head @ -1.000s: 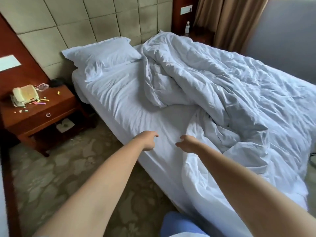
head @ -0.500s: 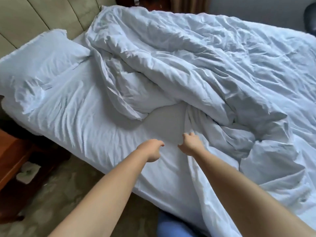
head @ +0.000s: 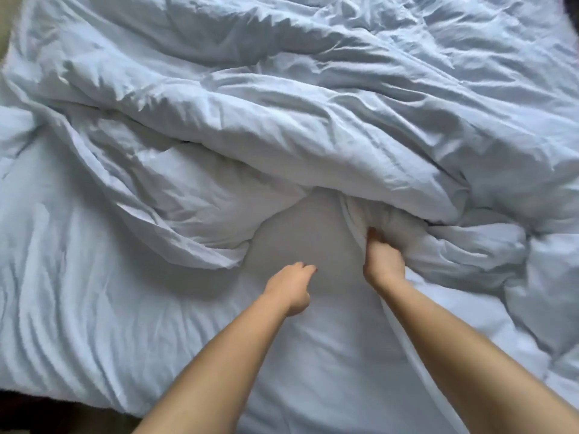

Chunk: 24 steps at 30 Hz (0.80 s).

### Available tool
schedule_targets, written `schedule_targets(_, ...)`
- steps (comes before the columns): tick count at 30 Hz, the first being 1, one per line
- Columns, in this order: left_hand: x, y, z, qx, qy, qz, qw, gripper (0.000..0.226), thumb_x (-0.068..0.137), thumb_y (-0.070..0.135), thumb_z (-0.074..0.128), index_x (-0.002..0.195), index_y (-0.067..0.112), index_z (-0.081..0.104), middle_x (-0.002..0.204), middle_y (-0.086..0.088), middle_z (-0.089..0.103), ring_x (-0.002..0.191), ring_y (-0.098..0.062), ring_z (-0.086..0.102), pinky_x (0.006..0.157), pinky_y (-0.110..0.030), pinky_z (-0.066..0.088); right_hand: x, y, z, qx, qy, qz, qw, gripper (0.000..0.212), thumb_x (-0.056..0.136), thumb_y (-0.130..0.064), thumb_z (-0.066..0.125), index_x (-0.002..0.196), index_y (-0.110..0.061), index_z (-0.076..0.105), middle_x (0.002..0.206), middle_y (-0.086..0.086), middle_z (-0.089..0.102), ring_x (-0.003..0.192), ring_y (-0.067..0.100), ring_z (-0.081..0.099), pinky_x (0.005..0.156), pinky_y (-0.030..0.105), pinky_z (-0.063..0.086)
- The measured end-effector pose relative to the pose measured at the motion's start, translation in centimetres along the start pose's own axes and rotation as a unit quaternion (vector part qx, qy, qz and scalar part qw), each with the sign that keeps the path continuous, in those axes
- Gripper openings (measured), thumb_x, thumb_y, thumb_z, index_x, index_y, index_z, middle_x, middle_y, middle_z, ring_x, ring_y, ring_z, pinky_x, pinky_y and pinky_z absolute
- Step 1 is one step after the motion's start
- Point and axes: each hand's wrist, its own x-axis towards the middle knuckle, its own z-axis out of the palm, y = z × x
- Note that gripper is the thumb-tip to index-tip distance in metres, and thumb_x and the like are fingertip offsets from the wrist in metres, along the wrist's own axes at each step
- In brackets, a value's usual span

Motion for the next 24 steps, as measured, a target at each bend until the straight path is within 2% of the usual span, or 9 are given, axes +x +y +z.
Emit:
schedule_targets(3, 0.2, -0.4, -1.1, 0.045, 0.032, 0.014, 0.998, 0.072, 0.086, 0.006, 0.050, 0.150, 0.020, 0.019, 0.146, -0.007, 0.034, 0.132, -0.028, 0.038, 0.099, -0.040, 0.042, -2.7, -0.7, -2.0, 0.044, 0.038, 0.080, 0.995, 0.029, 0.089, 0.005, 0.039, 0.112, -0.006, 0.052, 0.115, 0.019, 0.062, 0.108, 0.038, 0.059, 0.082, 0.038, 0.046)
schedule_targets(6, -0.4, 0.5, -3.2, 0.072, 0.062, 0.038, 0.995, 0.079, 0.085, 0.008, 0.052, 0.151, 0.020, 0.011, 0.148, -0.007, 0.029, 0.130, -0.029, 0.038, 0.096, -0.040, 0.042, -7.1, -1.9, -4.3, 0.081, 0.030, 0.108, 0.990, 0.027, 0.089, -0.002, 0.042, 0.111, -0.011, 0.055, 0.116, 0.014, 0.062, 0.109, 0.034, 0.058, 0.082, 0.036, 0.046)
schedule_targets(9, -2.2, 2.6, -5.1, 0.083, 0.101, 0.085, 0.988, 0.087, 0.084, 0.014, 0.058, 0.152, 0.021, 0.004, 0.150, -0.009, 0.023, 0.131, -0.031, 0.036, 0.097, -0.043, 0.041, -13.3, -4.7, -4.9, 0.132, -0.007, 0.081, 0.988, 0.029, 0.087, -0.012, 0.049, 0.116, -0.015, 0.056, 0.117, 0.011, 0.063, 0.111, 0.031, 0.059, 0.085, 0.034, 0.047)
schedule_targets(11, -4.0, 3.2, -5.9, 0.111, 0.116, 0.108, 0.981, 0.086, 0.086, 0.014, 0.057, 0.152, 0.030, 0.004, 0.153, -0.011, 0.015, 0.136, -0.032, 0.029, 0.102, -0.045, 0.036, -17.7, -6.4, -4.6, 0.164, -0.028, 0.059, 0.984, 0.032, 0.086, -0.015, 0.049, 0.117, -0.014, 0.057, 0.119, 0.011, 0.063, 0.112, 0.030, 0.058, 0.087, 0.034, 0.046)
schedule_targets(13, -5.9, 2.3, -6.1, 0.198, 0.127, 0.138, 0.962, 0.068, 0.089, 0.017, 0.053, 0.147, 0.032, 0.023, 0.155, -0.011, 0.012, 0.141, -0.030, 0.018, 0.109, -0.046, 0.028, -21.3, -6.9, -4.9, 0.177, -0.046, 0.045, 0.982, 0.035, 0.084, -0.012, 0.046, 0.117, -0.014, 0.057, 0.120, 0.012, 0.063, 0.113, 0.030, 0.058, 0.088, 0.032, 0.045)
schedule_targets(16, -9.3, -0.2, -5.1, 0.311, 0.115, 0.189, 0.925, 0.035, 0.090, 0.023, 0.049, 0.125, 0.022, 0.052, 0.141, -0.003, 0.042, 0.137, -0.026, 0.026, 0.113, -0.045, 0.021, -25.1, -6.0, -5.9, 0.149, -0.059, 0.014, 0.987, 0.034, 0.082, -0.008, 0.045, 0.113, -0.016, 0.057, 0.115, 0.009, 0.064, 0.109, 0.029, 0.059, 0.079, 0.029, 0.044)
schedule_targets(18, -12.5, -1.2, -3.8, 0.321, 0.096, 0.200, 0.921, 0.028, 0.089, 0.023, 0.047, 0.114, 0.018, 0.059, 0.126, -0.003, 0.059, 0.126, -0.026, 0.044, 0.105, -0.037, 0.034, -27.6, -5.5, -6.2, 0.120, -0.055, -0.013, 0.991, 0.035, 0.081, -0.007, 0.045, 0.112, -0.017, 0.057, 0.116, 0.008, 0.062, 0.109, 0.028, 0.059, 0.079, 0.029, 0.043)
schedule_targets(20, -16.3, -1.4, -2.3, 0.314, 0.086, 0.187, 0.927, 0.028, 0.090, 0.024, 0.046, 0.112, 0.014, 0.060, 0.120, -0.007, 0.063, 0.117, -0.030, 0.054, 0.092, -0.035, 0.044, -30.6, -4.8, -5.9, 0.092, -0.049, -0.032, 0.994, 0.038, 0.083, -0.007, 0.043, 0.116, -0.018, 0.057, 0.123, 0.009, 0.060, 0.113, 0.029, 0.056, 0.085, 0.031, 0.044)
schedule_targets(24, -25.2, -0.8, 1.6, 0.344, 0.090, 0.183, 0.916, 0.029, 0.092, 0.031, 0.046, 0.110, 0.011, 0.058, 0.117, -0.010, 0.063, 0.109, -0.032, 0.059, 0.085, -0.033, 0.045, -37.8, -2.1, -3.6, 0.075, -0.031, -0.041, 0.996, 0.043, 0.085, -0.006, 0.039, 0.123, -0.017, 0.056, 0.129, 0.009, 0.057, 0.117, 0.030, 0.054, 0.092, 0.034, 0.046)
